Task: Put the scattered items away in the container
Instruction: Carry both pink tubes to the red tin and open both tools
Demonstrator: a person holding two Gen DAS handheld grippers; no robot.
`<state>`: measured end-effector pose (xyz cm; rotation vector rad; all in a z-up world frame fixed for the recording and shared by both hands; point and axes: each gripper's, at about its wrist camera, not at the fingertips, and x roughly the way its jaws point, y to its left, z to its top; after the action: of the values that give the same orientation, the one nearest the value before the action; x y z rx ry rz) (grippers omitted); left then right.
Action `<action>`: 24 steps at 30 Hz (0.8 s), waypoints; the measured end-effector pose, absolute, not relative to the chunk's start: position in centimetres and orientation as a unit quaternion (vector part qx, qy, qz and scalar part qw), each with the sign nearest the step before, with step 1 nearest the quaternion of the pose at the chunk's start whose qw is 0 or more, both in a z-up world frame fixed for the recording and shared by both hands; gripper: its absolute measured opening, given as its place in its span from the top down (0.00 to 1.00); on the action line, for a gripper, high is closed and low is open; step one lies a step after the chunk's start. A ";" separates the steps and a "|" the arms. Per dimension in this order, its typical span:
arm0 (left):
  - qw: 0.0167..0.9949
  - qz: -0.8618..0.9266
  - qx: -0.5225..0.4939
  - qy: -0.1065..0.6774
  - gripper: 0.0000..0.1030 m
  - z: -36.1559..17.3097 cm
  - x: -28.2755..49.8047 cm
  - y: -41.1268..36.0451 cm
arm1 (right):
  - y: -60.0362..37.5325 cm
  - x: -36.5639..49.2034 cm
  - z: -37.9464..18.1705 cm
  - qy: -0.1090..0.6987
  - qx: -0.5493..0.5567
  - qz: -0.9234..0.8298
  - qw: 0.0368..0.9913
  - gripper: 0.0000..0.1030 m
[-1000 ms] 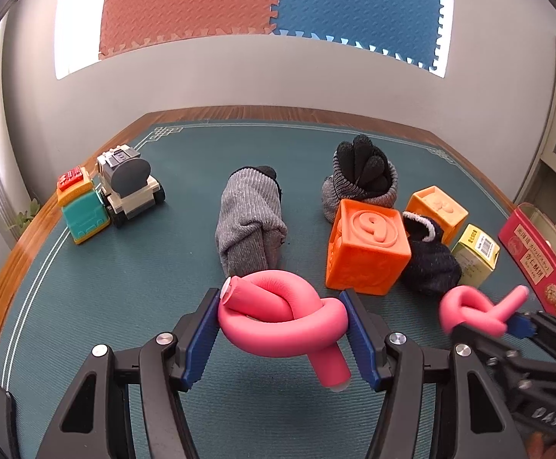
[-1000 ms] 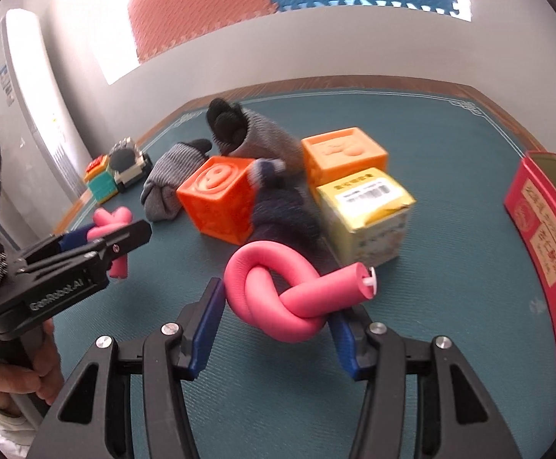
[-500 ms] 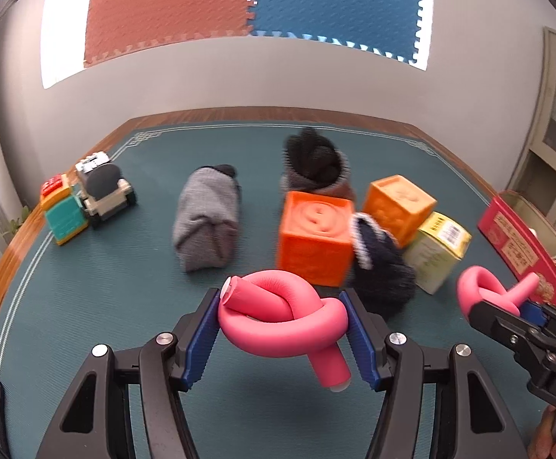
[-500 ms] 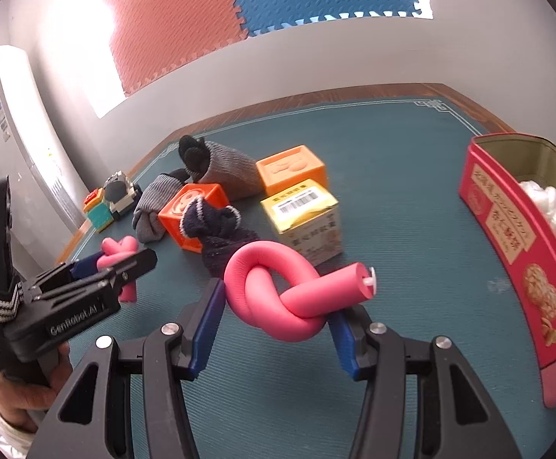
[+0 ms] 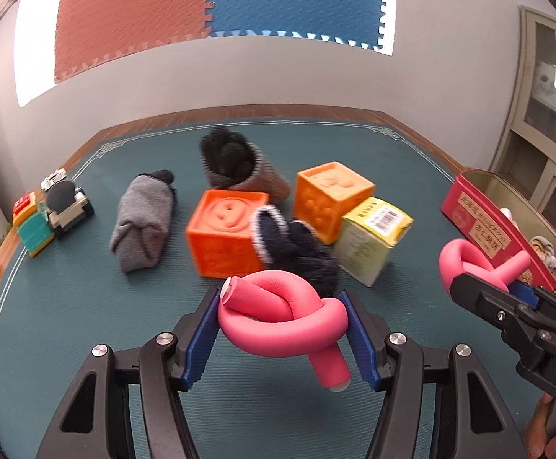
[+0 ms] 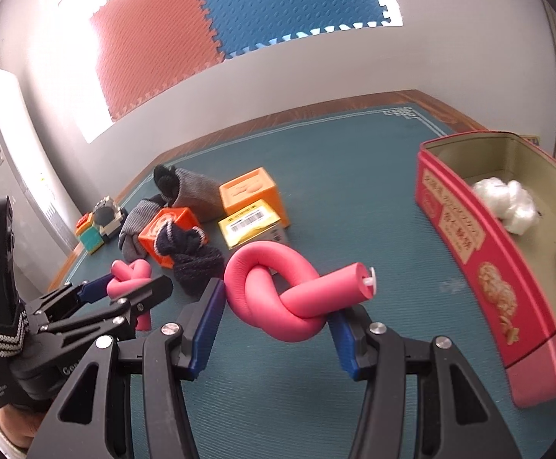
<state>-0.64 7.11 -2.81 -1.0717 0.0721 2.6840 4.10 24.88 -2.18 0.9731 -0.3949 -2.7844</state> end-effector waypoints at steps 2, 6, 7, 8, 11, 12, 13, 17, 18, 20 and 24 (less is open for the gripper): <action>0.129 0.921 -0.368 0.029 0.38 -2.8 -0.6 7.8 | 25.5 4.4 -2.0 -0.135 0.320 -0.935 0.078 0.45; 0.137 0.919 -0.366 0.040 0.38 -2.6 -0.5 9.4 | 26.8 5.0 -1.5 -0.139 0.307 -0.939 0.068 0.45; 0.139 0.919 -0.366 0.043 0.38 -2.5 -0.4 9.7 | 27.2 5.3 -1.4 -0.140 0.303 -0.940 0.065 0.45; 0.142 0.919 -0.366 0.045 0.38 -2.5 -0.4 10.1 | 27.6 5.5 -1.2 -0.141 0.299 -0.942 0.061 0.45; 0.153 0.918 -0.362 0.055 0.38 -2.2 -0.2 11.7 | 29.4 6.4 -0.7 -0.145 0.283 -0.947 0.041 0.45; 0.159 0.917 -0.360 0.059 0.38 -2.0 -0.2 12.4 | 30.2 6.7 -0.5 -0.147 0.277 -0.949 0.032 0.45; 0.166 0.917 -0.359 0.061 0.38 -1.9 -0.2 13.1 | 31.0 7.0 -0.3 -0.149 0.272 -0.950 0.023 0.45; 0.191 0.913 -0.354 0.070 0.38 -1.4 0.0 15.7 | 34.3 8.1 0.3 -0.159 0.253 -0.954 -0.016 0.45; 0.197 0.912 -0.353 0.073 0.38 -1.3 0.2 16.4 | 35.1 8.3 0.4 -0.160 0.250 -0.955 -0.027 0.45; 0.209 0.910 -0.349 0.079 0.38 -0.9 0.6 17.7 | 36.5 8.7 0.6 -0.159 0.246 -0.955 -0.049 0.45; 0.228 0.906 -0.346 0.085 0.38 -0.6 0.8 19.8 | 38.9 9.3 0.9 -0.155 0.241 -0.954 -0.085 0.44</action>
<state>0.84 19.84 -0.62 -0.9532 0.2342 2.4962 9.32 38.90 0.86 0.8014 -0.5138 -3.1727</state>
